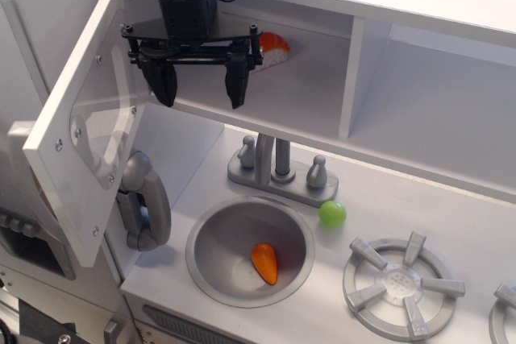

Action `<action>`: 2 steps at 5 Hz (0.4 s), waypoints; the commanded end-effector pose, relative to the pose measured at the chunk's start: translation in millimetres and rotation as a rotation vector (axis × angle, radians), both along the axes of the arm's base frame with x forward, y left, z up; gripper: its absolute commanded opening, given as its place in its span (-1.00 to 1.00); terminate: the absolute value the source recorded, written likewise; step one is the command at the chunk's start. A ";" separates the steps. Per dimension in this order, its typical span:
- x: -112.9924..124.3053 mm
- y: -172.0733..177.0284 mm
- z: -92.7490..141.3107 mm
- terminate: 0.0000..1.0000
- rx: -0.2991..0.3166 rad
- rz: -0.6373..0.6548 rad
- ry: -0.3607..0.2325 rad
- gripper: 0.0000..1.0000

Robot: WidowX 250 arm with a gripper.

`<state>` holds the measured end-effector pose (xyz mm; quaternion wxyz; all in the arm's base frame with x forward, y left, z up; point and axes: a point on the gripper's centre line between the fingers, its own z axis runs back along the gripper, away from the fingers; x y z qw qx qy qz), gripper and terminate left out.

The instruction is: Close microwave

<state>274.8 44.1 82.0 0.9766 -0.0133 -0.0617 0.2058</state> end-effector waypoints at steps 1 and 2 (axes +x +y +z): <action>0.0 0.0 0.0 -1.00 0.000 0.000 0.000 1.00; -8.7 -2.1 19.7 -1.00 -0.029 -0.026 -0.017 1.00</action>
